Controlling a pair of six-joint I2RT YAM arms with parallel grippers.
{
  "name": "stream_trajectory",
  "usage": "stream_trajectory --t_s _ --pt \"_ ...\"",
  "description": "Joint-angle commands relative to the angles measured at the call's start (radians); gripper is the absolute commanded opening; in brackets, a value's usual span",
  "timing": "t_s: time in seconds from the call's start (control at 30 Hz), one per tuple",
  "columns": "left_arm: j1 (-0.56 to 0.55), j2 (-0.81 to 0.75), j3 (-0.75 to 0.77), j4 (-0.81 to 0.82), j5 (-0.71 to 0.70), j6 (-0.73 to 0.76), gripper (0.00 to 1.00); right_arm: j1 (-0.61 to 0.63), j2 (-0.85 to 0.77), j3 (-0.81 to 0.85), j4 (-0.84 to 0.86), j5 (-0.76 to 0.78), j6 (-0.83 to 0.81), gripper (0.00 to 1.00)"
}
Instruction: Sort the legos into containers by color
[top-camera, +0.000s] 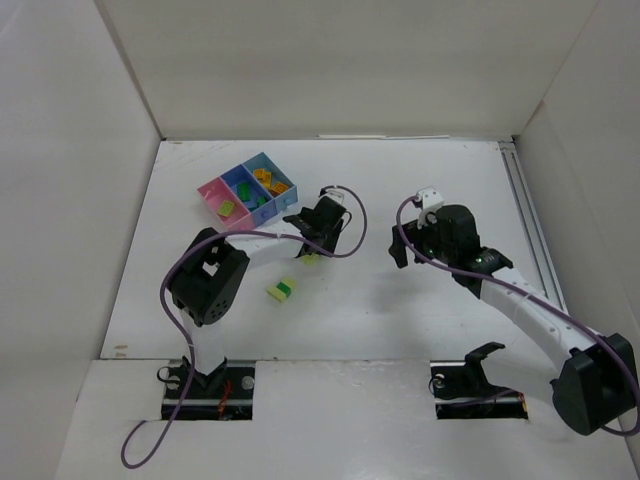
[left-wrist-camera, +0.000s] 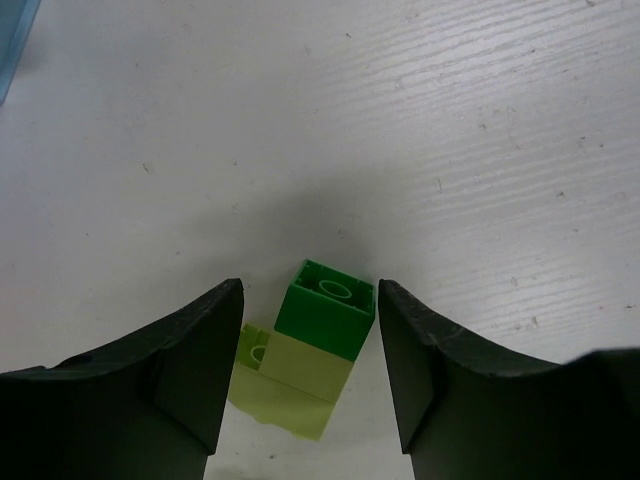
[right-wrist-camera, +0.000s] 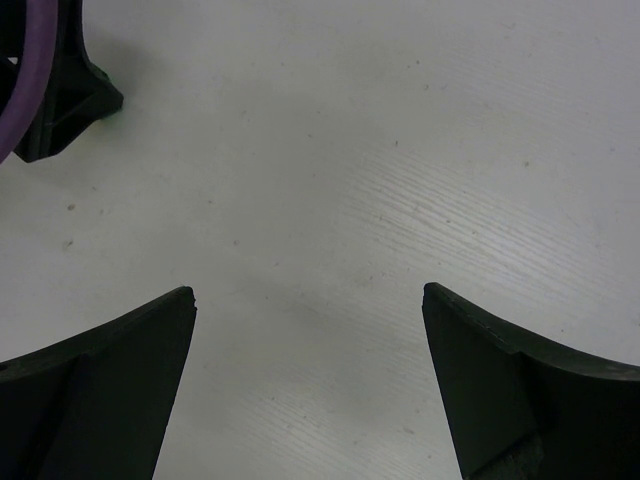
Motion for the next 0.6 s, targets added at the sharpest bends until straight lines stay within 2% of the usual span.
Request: stream_trajectory --t_s 0.0,0.03,0.1,0.17,0.37,0.57 --pt "-0.002 -0.016 0.008 0.002 0.022 0.007 0.53 0.008 0.008 -0.019 0.030 0.011 0.008 1.00" --pt "-0.002 -0.016 0.008 0.002 0.034 0.007 0.52 0.008 0.008 -0.019 0.030 0.011 0.017 1.00" --pt "-0.002 -0.016 0.008 0.002 0.046 0.007 0.41 0.008 0.008 -0.019 0.030 0.011 0.017 1.00" --pt "-0.002 -0.016 0.008 0.002 0.059 0.007 0.37 0.008 0.008 -0.019 0.030 0.020 0.017 1.00" --pt "-0.002 -0.016 0.008 -0.033 0.059 -0.016 0.33 0.008 -0.001 -0.019 0.030 0.020 0.017 1.00" --pt "0.021 -0.080 0.052 -0.099 0.100 -0.123 0.29 0.008 -0.026 -0.029 0.041 -0.015 -0.006 1.00"
